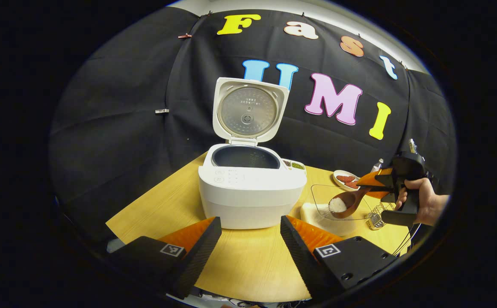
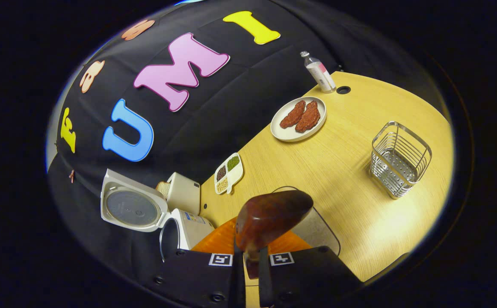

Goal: Close the left gripper, press the button to open the rice cooker; take a wooden spoon from the chopstick holder with the right hand, scoop a spoonful of rice and pour it into the rice cooker, then put the wooden spoon back into the chopstick holder.

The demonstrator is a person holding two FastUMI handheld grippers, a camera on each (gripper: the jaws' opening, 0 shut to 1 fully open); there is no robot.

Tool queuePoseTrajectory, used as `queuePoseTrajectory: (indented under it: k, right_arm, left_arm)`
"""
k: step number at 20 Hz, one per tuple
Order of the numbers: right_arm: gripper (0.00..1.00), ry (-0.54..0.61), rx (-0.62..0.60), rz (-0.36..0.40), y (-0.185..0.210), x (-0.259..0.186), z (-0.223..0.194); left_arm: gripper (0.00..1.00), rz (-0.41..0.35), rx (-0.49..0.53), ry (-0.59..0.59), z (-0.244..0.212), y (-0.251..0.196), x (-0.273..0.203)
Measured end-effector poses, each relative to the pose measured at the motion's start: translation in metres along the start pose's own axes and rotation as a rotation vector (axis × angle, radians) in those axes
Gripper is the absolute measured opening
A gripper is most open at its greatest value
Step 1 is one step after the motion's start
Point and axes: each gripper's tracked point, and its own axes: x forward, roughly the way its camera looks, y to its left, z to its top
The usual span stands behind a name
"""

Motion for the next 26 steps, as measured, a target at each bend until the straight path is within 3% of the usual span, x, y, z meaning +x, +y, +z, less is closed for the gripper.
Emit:
queuePoseTrajectory:
  k: [6,10,14,18,26]
  right_arm:
    - [0.17,-0.035,0.108,0.058,0.035,-0.013,0.039]
    - [0.17,-0.032,0.098,0.106,0.066,-0.013,0.045]
    - [0.17,-0.004,0.142,0.188,0.116,-0.006,0.035]
    - [0.17,0.023,0.1,0.25,0.165,0.002,0.014]
    - [0.17,0.061,0.074,0.299,0.228,0.03,-0.033]
  left_arm:
    - [0.96,-0.009,-0.014,-0.01,-0.001,-0.012,-0.009]
    - [0.96,0.006,0.032,-0.024,-0.001,-0.01,-0.014]
    - [0.96,0.002,0.016,-0.016,-0.007,-0.005,-0.02]
    - [0.96,0.016,0.023,-0.002,-0.013,0.007,-0.024]
    - [0.96,0.06,0.016,0.02,-0.021,0.046,-0.027]
